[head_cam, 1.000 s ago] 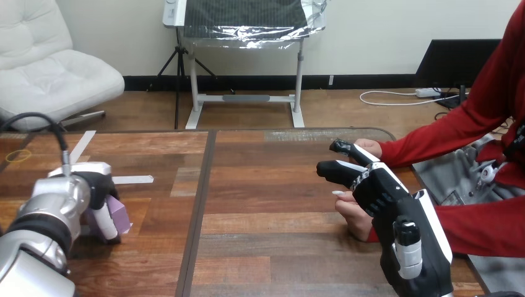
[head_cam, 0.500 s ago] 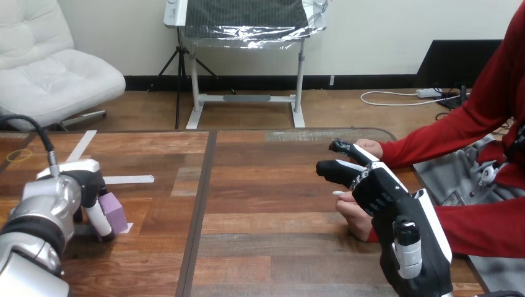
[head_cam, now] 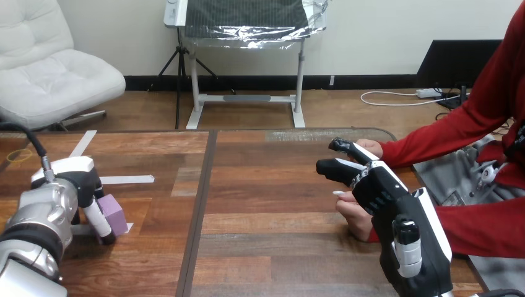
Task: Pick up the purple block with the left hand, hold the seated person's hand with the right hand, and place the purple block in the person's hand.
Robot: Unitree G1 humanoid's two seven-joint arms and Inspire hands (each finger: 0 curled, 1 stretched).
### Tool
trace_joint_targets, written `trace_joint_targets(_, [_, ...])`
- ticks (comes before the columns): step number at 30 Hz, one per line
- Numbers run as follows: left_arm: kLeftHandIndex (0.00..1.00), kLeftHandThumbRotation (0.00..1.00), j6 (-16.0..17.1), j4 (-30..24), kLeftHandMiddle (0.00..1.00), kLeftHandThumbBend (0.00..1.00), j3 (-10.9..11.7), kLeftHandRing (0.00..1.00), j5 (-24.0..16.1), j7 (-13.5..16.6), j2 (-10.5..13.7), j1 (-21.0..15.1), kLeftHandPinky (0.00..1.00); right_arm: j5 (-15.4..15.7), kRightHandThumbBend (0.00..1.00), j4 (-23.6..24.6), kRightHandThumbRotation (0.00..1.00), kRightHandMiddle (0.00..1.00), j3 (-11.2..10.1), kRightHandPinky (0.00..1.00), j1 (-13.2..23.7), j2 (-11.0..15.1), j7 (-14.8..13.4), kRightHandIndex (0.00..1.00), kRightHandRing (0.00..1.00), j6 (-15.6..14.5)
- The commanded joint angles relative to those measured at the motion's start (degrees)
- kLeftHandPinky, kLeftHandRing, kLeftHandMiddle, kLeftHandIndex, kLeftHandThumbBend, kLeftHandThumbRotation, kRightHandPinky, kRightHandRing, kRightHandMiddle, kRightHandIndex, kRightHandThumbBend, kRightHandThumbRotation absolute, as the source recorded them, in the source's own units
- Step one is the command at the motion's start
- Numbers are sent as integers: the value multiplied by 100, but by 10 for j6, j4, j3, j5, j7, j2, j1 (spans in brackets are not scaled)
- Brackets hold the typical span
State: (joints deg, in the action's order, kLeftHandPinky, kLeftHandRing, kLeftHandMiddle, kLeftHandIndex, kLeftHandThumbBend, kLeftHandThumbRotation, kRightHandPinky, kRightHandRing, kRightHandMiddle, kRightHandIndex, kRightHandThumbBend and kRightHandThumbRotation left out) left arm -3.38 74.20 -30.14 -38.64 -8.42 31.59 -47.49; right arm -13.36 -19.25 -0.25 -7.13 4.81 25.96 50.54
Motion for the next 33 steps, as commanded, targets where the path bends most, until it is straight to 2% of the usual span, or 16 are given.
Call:
trace_joint_targets(1, [45, 0, -1, -11, 52, 73, 10, 46, 5, 12, 9, -12, 36, -6, 97, -2, 100, 76, -3, 83, 41, 3, 1, 84, 78, 3])
trace_joint_targets(8, [44, 0, 0, -13, 49, 77, 18, 41, 12, 14, 10, -11, 33, -7, 97, -4, 100, 76, -3, 83, 42, 4, 3, 84, 78, 3])
trace_joint_targets(22, [44, 0, 11, -19, 49, 79, 28, 41, 15, 19, 12, -8, 33, 3, 97, -8, 100, 75, -3, 82, 45, 2, -2, 84, 77, 4])
trace_joint_targets(28, [44, 0, 17, -23, 51, 80, 35, 44, 21, 19, 14, -8, 35, 39, 95, -20, 100, 76, -10, 82, 52, 8, -19, 85, 78, 12])
trace_joint_targets(33, [44, 0, 30, -31, 50, 80, 47, 43, 35, 21, 17, -5, 35, 109, 94, -22, 100, 77, -22, 81, 61, 23, -61, 85, 79, -5])
